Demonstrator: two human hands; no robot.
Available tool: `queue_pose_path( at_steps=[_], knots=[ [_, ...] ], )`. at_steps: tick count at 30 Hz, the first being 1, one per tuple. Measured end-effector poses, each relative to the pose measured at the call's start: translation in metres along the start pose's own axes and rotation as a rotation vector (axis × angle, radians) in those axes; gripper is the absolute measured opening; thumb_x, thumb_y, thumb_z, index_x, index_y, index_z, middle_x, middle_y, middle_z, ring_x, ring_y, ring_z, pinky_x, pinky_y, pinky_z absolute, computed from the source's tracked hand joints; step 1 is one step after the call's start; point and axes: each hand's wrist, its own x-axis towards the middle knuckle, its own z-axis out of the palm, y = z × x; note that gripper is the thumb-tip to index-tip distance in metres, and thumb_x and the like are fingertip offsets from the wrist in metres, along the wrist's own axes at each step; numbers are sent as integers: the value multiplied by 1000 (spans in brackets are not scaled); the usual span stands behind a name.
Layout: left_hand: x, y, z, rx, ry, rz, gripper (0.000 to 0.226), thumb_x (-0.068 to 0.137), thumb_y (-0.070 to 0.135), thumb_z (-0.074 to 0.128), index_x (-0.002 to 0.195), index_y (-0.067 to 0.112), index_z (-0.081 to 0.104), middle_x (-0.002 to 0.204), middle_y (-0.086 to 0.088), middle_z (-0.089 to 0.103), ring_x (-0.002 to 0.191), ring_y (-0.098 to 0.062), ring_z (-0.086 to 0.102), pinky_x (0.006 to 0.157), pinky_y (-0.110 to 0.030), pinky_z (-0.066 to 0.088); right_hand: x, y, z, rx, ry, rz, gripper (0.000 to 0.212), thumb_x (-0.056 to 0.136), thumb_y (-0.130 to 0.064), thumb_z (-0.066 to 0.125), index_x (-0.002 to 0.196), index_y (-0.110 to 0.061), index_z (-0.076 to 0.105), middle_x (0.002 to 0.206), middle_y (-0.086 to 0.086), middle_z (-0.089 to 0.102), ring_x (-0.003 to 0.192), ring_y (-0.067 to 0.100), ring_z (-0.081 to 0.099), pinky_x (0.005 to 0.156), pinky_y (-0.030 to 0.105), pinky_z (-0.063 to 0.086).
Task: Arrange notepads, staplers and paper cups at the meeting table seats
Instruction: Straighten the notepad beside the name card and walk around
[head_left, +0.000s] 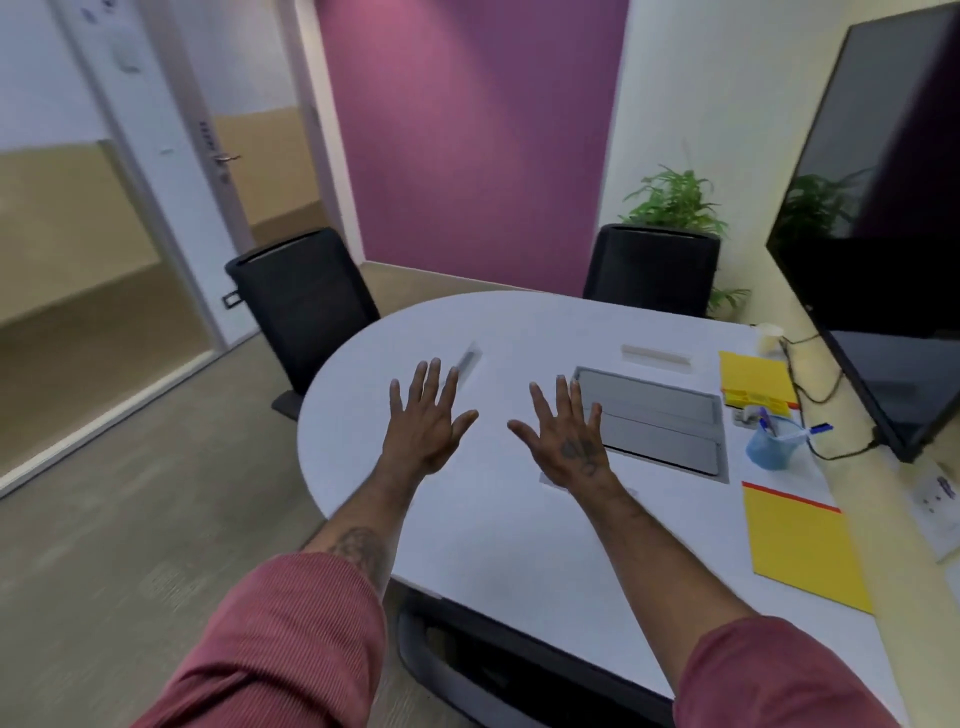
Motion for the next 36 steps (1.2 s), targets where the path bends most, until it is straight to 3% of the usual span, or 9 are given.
queue_pose_path(
  at_steps=[10, 24, 36],
  knots=[
    [-35, -91, -49, 32, 77, -189, 73, 100, 62, 14, 158, 22, -4, 166, -6, -11, 152, -22, -15, 119, -56, -6, 26, -102, 1, -54, 28, -200, 83, 87, -74, 2, 157, -29, -1, 165, 13, -7, 152, 31, -10, 117, 59, 2],
    [-119, -352, -78, 86, 73, -409, 73, 100, 62, 15, 157, 22, -6, 165, -6, -13, 151, -22, -16, 120, -58, -7, 79, -378, 54, 6, 14, -428, 88, 83, -75, -4, 157, -28, 3, 164, 15, 1, 152, 32, -3, 116, 59, 8],
    [-152, -496, -84, 128, 56, -522, 74, 99, 63, 11, 157, 21, -7, 165, -8, -13, 152, -23, -15, 117, -56, -10, 116, -527, 94, 57, -54, -529, 87, 83, -79, -1, 156, -31, 3, 165, 15, -2, 152, 31, -8, 118, 59, 5]
  ],
)
